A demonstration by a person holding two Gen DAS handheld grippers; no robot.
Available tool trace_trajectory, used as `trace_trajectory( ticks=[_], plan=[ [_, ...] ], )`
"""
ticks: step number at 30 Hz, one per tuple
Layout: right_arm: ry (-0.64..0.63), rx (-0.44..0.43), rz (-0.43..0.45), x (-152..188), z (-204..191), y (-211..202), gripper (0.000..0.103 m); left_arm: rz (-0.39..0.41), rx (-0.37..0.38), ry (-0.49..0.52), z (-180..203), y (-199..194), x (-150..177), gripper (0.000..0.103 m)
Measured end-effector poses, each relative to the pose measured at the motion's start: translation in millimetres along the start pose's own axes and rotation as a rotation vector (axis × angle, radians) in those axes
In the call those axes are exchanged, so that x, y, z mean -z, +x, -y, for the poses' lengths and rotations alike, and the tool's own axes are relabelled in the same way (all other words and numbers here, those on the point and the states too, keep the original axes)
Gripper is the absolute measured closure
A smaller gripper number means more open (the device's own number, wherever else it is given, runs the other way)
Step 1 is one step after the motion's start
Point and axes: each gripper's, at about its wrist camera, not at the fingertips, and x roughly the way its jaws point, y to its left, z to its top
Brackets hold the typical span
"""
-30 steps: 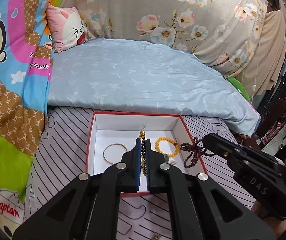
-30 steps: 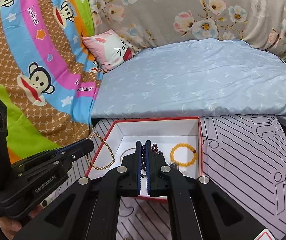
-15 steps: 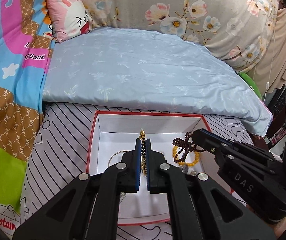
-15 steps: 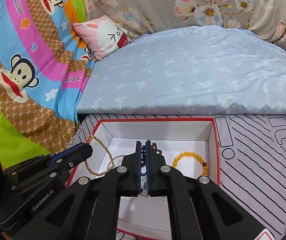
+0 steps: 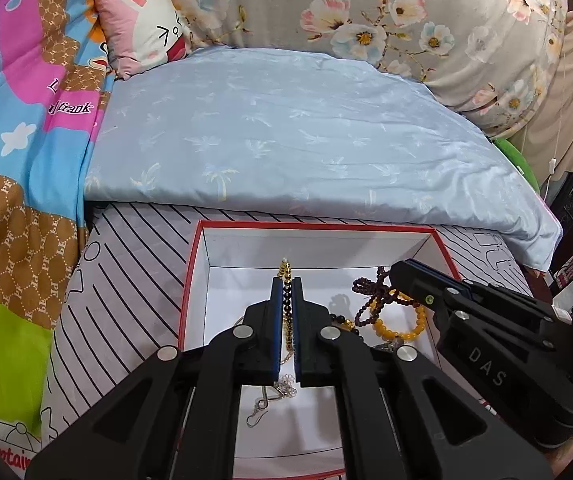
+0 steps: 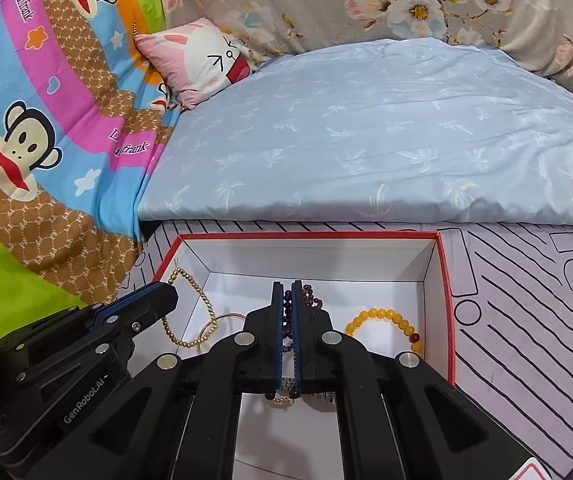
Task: Organize jewelry
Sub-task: 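Carry the chain and garnet bracelet into the red box and open both tools, then withdraw both open tools from the box back over the jewelry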
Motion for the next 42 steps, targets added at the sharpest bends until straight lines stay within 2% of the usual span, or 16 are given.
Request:
trace_trajectory(
  ticks=[3,7,9,17,24,29,35,42],
  plan=[
    [0.009,0.007,0.021,-0.2,0.9,-5.1,0.092,0.006,-0.006,-0.008,-1.0,-0.7,1.2,0.099],
    [0.019,0.009,0.04,0.8,3.0,-17.9,0.075,0.019,-0.029,-0.018,-3.2,-6.6,1.9,0.073],
    [0.016,0.016,0.057,3.4,2.9,-27.9,0.07,0.03,-0.033,-0.021,-4.7,-14.2,2.6,0.072],
    [0.012,0.026,0.077,32.5,2.8,-76.1,0.066,0.046,-0.037,-0.05,-11.8,-51.9,19.9,0.065],
    [-0.006,0.08,0.062,81.1,3.8,-115.0,0.065,0.041,-0.036,-0.062,-12.8,-88.4,52.5,0.061],
    [0.005,0.105,0.042,121.6,7.4,-141.3,0.065,0.013,-0.032,-0.06,-12.3,-107.1,87.7,0.06],
    [0.027,0.13,-0.012,166.2,15.4,-154.0,0.065,-0.045,-0.009,-0.062,-10.6,-114.3,132.3,0.06],
    [0.078,0.153,-0.083,204.7,28.3,-143.3,0.065,-0.111,0.017,-0.045,3.5,-111.2,174.3,0.06]
  ],
)
